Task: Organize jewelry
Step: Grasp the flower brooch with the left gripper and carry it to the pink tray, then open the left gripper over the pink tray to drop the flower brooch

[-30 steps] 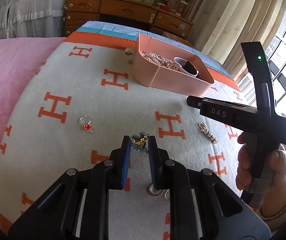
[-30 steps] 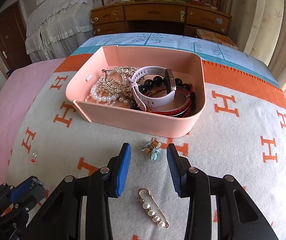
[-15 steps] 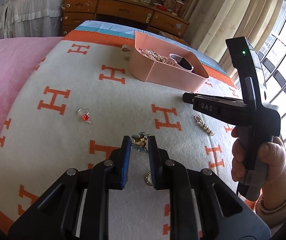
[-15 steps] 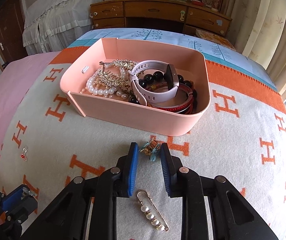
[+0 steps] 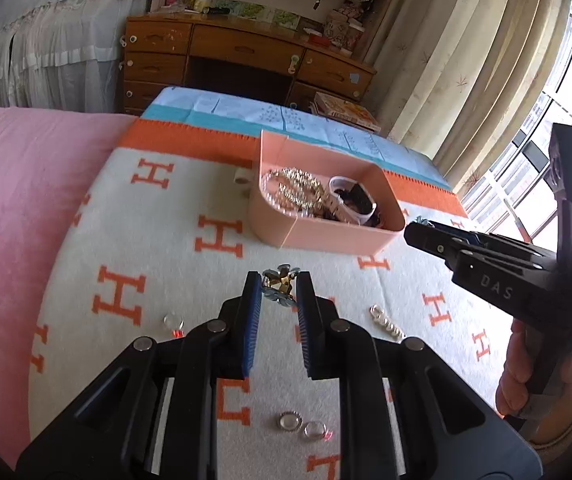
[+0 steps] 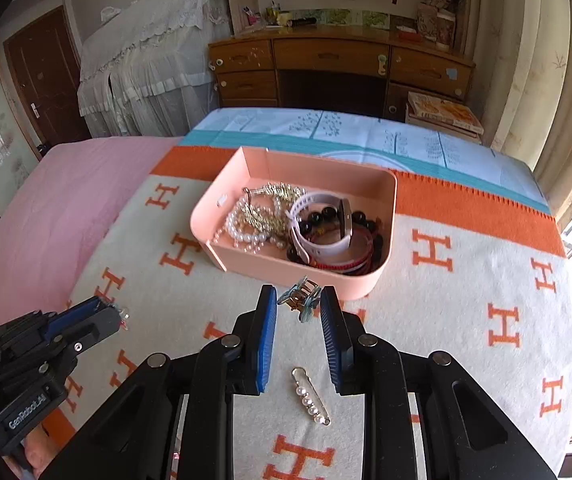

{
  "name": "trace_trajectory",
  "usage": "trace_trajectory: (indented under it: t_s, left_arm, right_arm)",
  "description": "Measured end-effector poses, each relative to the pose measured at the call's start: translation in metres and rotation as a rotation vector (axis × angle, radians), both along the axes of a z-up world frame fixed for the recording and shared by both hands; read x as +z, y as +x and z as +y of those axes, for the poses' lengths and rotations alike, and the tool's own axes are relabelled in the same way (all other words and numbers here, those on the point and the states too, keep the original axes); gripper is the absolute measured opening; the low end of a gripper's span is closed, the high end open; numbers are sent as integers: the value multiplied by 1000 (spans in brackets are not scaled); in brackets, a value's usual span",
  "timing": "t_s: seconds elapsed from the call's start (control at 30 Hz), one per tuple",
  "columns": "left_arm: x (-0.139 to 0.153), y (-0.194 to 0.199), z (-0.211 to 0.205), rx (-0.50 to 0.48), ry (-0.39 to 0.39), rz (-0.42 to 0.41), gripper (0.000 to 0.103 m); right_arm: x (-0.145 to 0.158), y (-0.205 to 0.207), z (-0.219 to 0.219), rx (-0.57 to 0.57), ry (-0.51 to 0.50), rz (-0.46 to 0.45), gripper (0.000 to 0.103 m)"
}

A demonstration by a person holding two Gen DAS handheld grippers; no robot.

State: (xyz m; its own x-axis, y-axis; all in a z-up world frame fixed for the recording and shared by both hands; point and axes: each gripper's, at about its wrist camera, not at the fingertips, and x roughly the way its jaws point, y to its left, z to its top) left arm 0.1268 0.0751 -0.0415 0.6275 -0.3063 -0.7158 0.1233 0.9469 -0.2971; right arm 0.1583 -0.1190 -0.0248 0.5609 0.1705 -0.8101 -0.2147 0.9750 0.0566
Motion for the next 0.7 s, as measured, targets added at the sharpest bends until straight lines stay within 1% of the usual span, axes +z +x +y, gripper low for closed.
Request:
trace_trajectory:
  t_s: [0.1,0.2,0.27,0.33,0.4,0.47,0.53,0.6,0.63,0.7]
  left_arm:
    - [24,21,-5,-9,17,-24,15]
    - [47,44,-11,-24,18,-46,15]
    - [59,62,-16,-24,23,-63,15]
    - [64,80,-22,-21,22,-58,15]
    - [63,98,-30,-38,9,-38,15]
    - [56,114,-39,-46,7,-17,15]
    - [45,129,-47,-48,13,10,15]
    - [30,144,-54,-53,7,50,15]
    - [22,149,-56,-54,3,68,15]
    - [9,161,-62,-54,4,94,15]
  right_arm:
    - [31,7,-2,8,14,-41,22]
    - [57,23,-5,-2,25,-69,22]
    - [70,37,-9,-14,48,-76,22]
    - [80,54,-14,-33,69,-74,22]
    - [81,72,-20,-46,95,-51,22]
    - [75,89,-26,-54,112,-15,22]
    - [62,105,-30,-59,124,37,22]
    - [46,117,-32,-68,112,78,22]
    - [34,121,-32,-79,99,90,22]
    - [22,130,-38,-106,91,108,22]
